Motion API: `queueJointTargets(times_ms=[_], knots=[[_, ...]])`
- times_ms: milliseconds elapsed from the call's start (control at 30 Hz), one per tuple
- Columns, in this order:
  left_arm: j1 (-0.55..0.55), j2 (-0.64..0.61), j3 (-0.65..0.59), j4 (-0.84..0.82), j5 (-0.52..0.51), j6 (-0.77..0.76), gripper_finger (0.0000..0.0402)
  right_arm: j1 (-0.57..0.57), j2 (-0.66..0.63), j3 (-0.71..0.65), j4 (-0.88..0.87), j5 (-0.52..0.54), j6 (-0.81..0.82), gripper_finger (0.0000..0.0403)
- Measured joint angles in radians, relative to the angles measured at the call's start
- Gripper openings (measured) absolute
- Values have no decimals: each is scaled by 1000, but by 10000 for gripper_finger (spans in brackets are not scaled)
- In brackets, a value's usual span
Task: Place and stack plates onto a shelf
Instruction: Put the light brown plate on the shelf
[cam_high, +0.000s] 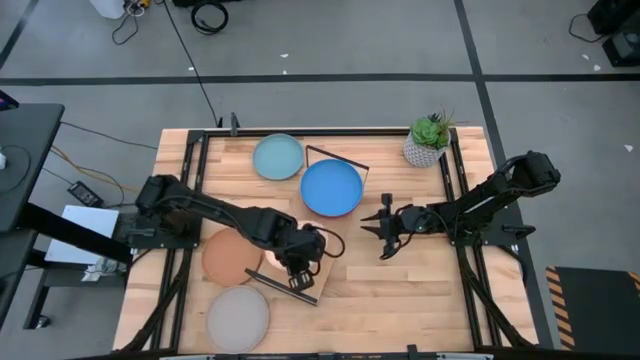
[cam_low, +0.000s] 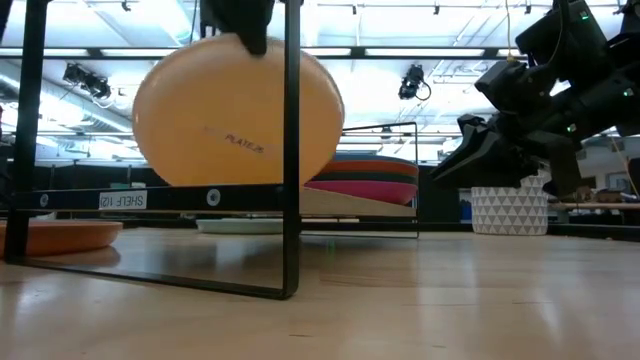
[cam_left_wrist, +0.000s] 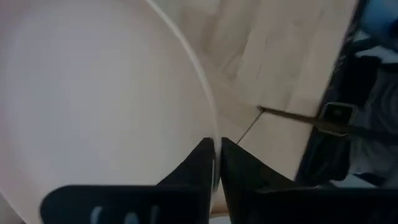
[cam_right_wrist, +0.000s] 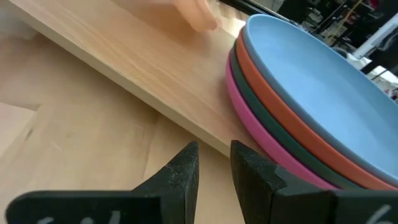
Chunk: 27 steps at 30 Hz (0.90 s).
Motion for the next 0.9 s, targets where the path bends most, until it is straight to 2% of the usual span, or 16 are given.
queueJointTargets(times_ms=[300,367,467,533,733,900], knots=[[-30,0,0,-35,13,-19,126,0,0,0,0,-31,15,98],[-23,-11,0,-90,-30,-2,131,0,0,0,3,-42,12,98],[-4,-13,0,-228,-209,48,129,0,0,0,15,-44,13,98],[22,-14,-18,-288,-260,96,123,0,0,0,13,-47,23,98],[159,-44,-206,-181,-188,271,100,2,0,0,-4,-118,83,98],[296,-64,-331,-80,-172,436,81,2,0,0,-18,-126,131,98]])
